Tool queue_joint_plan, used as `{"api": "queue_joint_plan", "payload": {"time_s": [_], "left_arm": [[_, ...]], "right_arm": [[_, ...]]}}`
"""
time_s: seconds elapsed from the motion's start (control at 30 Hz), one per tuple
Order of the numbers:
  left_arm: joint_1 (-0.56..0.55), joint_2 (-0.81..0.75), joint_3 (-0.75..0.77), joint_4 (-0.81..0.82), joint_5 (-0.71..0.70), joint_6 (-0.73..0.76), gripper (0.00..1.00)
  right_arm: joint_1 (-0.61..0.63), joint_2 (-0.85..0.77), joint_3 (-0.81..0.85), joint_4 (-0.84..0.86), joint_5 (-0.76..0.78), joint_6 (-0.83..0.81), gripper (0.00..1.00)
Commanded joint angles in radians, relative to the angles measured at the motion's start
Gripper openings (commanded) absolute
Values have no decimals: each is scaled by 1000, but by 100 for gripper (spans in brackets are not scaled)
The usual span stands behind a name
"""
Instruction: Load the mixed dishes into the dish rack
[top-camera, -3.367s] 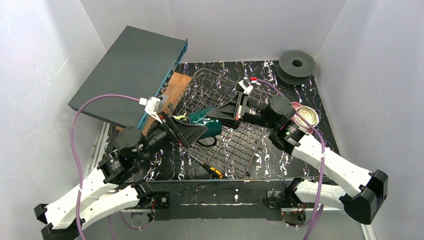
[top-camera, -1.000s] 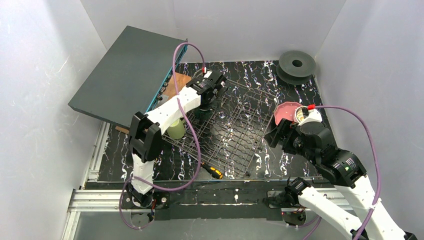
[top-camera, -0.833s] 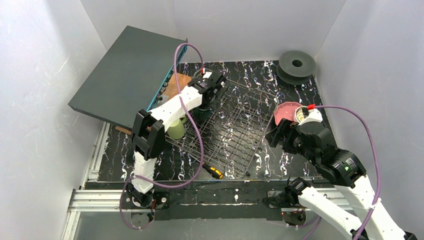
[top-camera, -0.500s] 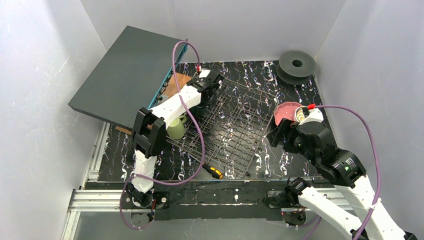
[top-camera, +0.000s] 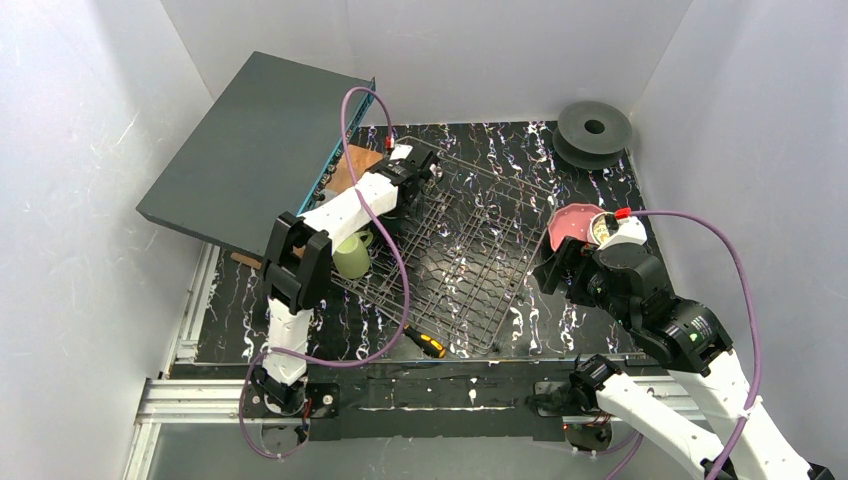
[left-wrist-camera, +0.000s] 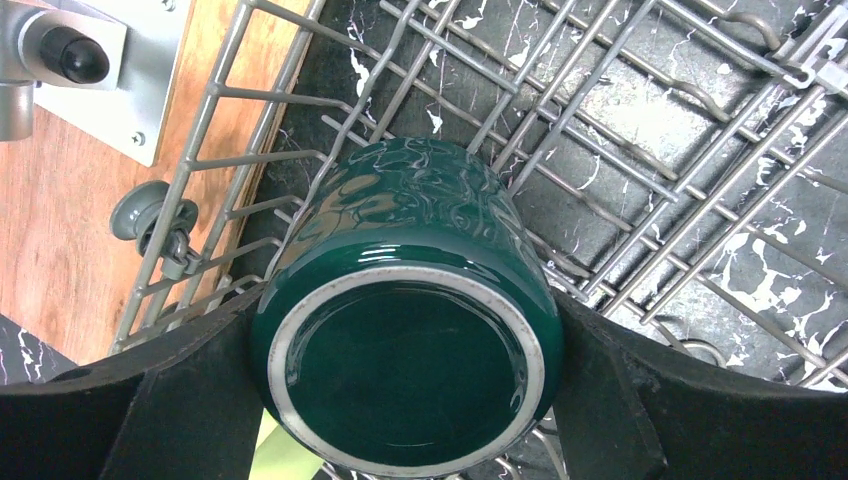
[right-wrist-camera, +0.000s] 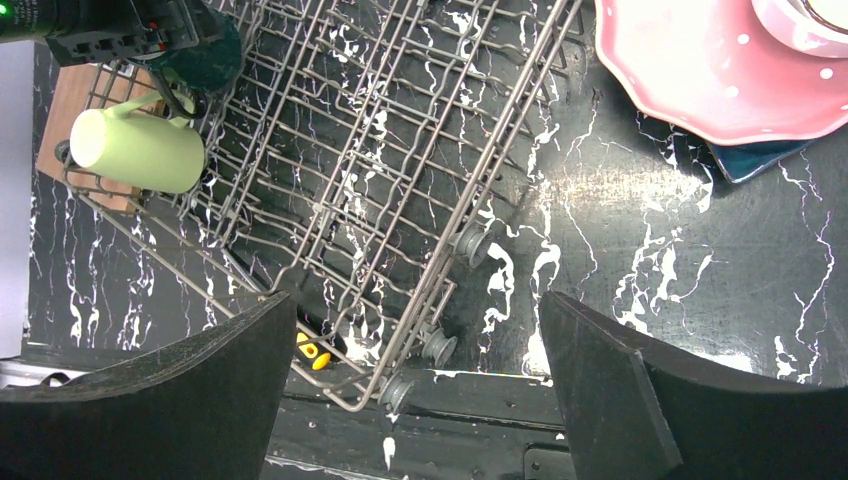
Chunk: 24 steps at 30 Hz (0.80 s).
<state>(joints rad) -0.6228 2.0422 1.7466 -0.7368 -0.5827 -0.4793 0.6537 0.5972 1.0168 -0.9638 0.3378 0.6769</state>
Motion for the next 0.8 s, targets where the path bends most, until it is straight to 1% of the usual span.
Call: {"api": "queue_joint_plan", "payload": {"time_s": [0.0,0.13,0.17,0.2,0.3,0.47,0.73,0.77], "left_arm": [[6,2,-2,14,-79,2,22],[10,15,-9,11,-85,-3,24],[12,17,-9,14,-83,-2,26],[14,23,-9,15,-81,0,30],[19,32,-2,15,-79,7,34],[23,40,18,-8,-69,18,46],[24,-7,22,-50,-49,8,80],[25,-10,27,-60,-48,8,87]], "right_arm": [[-3,2,10,30,0,1,98],[-3,0,8,28,-2,5,98],[-3,0,7,28,-3,6,98],[-3,-1,6,28,-4,6,98],[-3,-1,8,28,-9,7,98],[-3,-4,4,25,-14,13,98],[-3,2,6,34,-33,20,98],[-4,3,5,38,-39,22,98]]}}
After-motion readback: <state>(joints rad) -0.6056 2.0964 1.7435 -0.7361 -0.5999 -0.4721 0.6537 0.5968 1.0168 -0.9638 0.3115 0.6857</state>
